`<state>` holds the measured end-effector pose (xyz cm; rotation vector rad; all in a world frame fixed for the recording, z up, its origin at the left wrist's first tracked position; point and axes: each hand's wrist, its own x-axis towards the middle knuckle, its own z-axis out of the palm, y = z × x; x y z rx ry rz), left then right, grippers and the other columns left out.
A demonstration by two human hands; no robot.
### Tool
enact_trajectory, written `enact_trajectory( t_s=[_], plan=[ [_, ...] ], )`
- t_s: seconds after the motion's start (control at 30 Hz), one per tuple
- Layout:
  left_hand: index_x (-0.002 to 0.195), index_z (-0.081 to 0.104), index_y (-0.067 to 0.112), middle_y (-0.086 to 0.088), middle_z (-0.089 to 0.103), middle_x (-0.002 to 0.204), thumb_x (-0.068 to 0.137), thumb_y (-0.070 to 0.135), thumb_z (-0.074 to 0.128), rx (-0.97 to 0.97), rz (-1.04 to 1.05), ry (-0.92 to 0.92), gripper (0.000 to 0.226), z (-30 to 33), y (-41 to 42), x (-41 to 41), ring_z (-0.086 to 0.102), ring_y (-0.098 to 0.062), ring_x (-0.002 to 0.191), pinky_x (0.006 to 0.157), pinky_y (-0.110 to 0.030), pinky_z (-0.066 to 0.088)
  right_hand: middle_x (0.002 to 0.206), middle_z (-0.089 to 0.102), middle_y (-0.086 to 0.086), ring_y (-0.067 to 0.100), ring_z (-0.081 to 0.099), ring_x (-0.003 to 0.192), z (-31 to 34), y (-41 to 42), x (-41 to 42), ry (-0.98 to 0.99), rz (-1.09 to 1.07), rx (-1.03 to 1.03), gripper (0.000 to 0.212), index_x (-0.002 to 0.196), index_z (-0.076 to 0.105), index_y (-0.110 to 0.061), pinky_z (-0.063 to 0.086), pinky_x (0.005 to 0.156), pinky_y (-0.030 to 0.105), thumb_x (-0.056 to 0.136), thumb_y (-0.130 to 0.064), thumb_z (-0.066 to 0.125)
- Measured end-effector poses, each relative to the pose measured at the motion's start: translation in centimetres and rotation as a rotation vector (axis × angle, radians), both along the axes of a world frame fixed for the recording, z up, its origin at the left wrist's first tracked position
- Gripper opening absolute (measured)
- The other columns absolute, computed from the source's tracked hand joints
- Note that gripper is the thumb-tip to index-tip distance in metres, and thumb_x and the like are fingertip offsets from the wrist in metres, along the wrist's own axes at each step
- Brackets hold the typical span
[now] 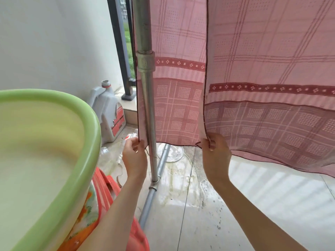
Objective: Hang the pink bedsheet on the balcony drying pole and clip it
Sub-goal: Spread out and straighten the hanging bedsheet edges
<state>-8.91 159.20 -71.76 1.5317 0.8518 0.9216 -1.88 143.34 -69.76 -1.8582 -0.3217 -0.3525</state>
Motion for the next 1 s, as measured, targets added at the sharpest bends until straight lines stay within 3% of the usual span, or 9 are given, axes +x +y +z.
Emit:
enact_trajectory(
  t_s=[0.1,0.2,0.27,0.4,0.53,0.67,0.83,0.9,1.0],
  plan=[
    [0.087,0.057,0.011,-0.005,0.061,0.084,0.086,0.003,0.057,-0.021,0.101,-0.038,0.008,-0.4,0.5,-0.3,0.056,-0.017,0.080,0.074,-0.020,0.042,0.089,0.064,0.009,0.024,0.059,0.080,-1.6,0.4,0.2,-0.058,-0.066,-0.154,0.009,0.087,0.063,-0.006,0.045,0.073,0.025,0.091,-0.005,0.054],
    [0.076,0.046,0.022,0.005,0.054,0.069,0.084,0.003,0.059,-0.016,0.154,-0.082,0.024,-0.3,0.4,-0.2,0.054,-0.007,0.064,0.057,-0.005,0.039,0.094,0.068,0.017,0.033,0.062,0.086,-2.5,0.0,0.8,-0.108,-0.086,-0.255,0.016,0.099,0.066,0.003,0.047,0.076,0.033,0.091,-0.006,0.056],
    [0.070,0.042,0.028,0.008,0.052,0.064,0.085,0.002,0.057,0.077,0.105,-0.060,0.033,-0.4,0.0,-0.1,0.052,0.001,0.058,0.057,-0.007,0.040,0.092,0.068,0.014,0.030,0.064,0.082,-2.4,0.3,0.5,-0.162,-0.037,-0.262,0.015,0.098,0.067,0.001,0.047,0.075,0.029,0.089,-0.008,0.058],
    [0.079,0.066,0.013,-0.005,0.062,0.077,0.083,-0.008,0.053,0.360,-0.048,0.057,0.025,-1.1,-0.2,0.0,0.055,-0.019,0.072,0.069,-0.024,0.041,0.097,0.064,0.012,0.028,0.062,0.081,-2.5,2.4,-1.0,-0.264,0.058,-0.297,0.014,0.098,0.065,0.000,0.044,0.074,0.022,0.085,0.002,0.059],
    [0.085,0.071,0.004,-0.011,0.060,0.083,0.080,-0.015,0.055,0.581,-0.088,0.113,0.025,-1.4,0.0,-0.1,0.052,-0.017,0.073,0.069,-0.007,0.035,0.097,0.061,0.018,0.033,0.059,0.083,-2.8,3.7,-1.2,-0.300,0.073,-0.338,0.024,0.094,0.064,0.005,0.041,0.074,0.021,0.075,0.018,0.056],
    [0.090,0.071,0.005,-0.003,0.059,0.084,0.085,-0.005,0.057,0.481,-0.160,0.068,0.018,-1.0,0.0,0.0,0.056,-0.016,0.070,0.069,-0.015,0.042,0.099,0.060,0.016,0.026,0.061,0.083,-3.1,3.9,-1.0,-0.265,0.123,-0.294,0.020,0.094,0.067,0.003,0.036,0.076,0.010,0.082,0.014,0.055],
    [0.074,0.068,0.027,0.006,0.060,0.081,0.080,0.024,0.068,0.213,-0.270,0.027,0.006,0.2,0.0,0.0,0.058,0.002,0.067,0.065,-0.008,0.045,0.093,0.062,0.017,0.027,0.062,0.081,-2.8,4.8,-1.4,-0.309,0.234,-0.310,0.021,0.102,0.069,0.002,0.046,0.072,0.022,0.085,0.005,0.057],
    [0.075,0.067,0.027,0.007,0.059,0.082,0.074,0.032,0.071,0.202,-0.308,0.033,0.006,0.4,-0.1,-0.2,0.059,-0.001,0.070,0.068,-0.011,0.047,0.093,0.061,0.019,0.031,0.061,0.082,-2.7,5.3,-1.4,-0.305,0.220,-0.341,0.023,0.106,0.068,0.001,0.052,0.070,0.034,0.087,0.002,0.056],
    [0.083,0.070,0.017,0.005,0.058,0.084,0.071,0.032,0.075,0.276,-0.318,0.078,0.020,0.8,-0.5,-0.3,0.061,-0.017,0.074,0.073,-0.025,0.051,0.097,0.060,0.019,0.032,0.059,0.087,-3.3,6.2,-1.5,-0.263,0.240,-0.367,0.023,0.106,0.067,0.001,0.052,0.072,0.037,0.089,0.002,0.053]
  ],
)
